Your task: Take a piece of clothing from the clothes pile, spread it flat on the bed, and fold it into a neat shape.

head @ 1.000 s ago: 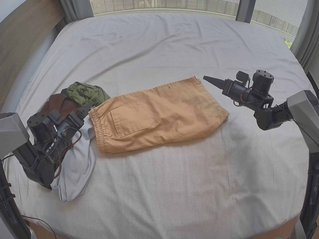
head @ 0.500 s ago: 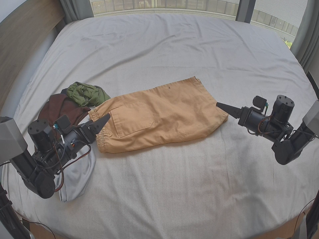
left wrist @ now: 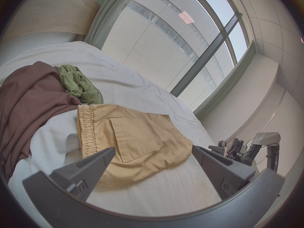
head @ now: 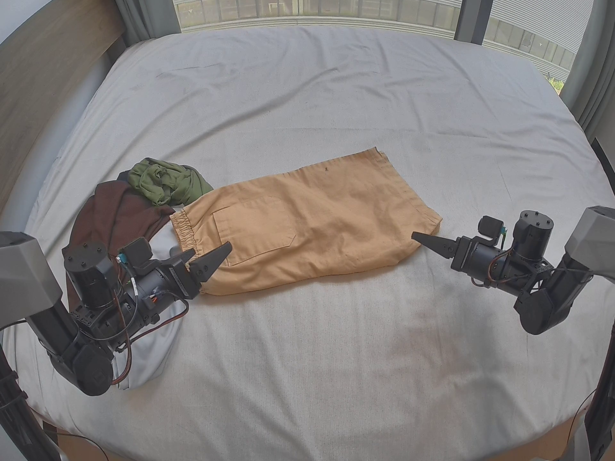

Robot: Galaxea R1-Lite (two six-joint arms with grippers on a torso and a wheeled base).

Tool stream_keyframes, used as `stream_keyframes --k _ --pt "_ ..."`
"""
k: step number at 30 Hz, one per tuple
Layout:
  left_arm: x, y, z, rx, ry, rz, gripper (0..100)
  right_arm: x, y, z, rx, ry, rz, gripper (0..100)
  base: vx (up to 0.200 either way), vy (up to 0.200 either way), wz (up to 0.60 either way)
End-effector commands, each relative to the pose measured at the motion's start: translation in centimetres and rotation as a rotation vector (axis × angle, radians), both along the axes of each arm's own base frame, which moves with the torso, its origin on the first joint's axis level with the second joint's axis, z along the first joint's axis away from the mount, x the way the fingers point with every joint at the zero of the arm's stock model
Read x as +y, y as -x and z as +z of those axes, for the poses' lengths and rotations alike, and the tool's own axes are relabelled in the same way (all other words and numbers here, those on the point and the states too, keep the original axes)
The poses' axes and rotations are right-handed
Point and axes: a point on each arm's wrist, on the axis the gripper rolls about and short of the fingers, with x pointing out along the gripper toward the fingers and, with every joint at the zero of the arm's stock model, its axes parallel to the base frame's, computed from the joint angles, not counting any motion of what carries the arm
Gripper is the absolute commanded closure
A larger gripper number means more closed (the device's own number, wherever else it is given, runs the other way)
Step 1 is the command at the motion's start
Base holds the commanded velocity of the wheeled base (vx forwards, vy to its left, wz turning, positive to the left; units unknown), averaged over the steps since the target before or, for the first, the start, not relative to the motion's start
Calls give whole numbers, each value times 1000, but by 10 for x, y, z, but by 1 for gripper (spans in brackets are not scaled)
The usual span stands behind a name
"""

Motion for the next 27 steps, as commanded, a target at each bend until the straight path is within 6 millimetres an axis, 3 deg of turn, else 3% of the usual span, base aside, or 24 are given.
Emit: stream_keyframes --k 1,12,27 --pt "0 0 -2 9 -2 -1 0 3 -9 -31 54 11 -5 0 0 0 0" --pt "1 -2 -5 17 -4 5 0 8 -26 -51 55 20 -86 0 0 0 0" --pt "2 -2 -4 14 -3 7 0 44 -48 -64 -25 -100 -116 0 0 0 0"
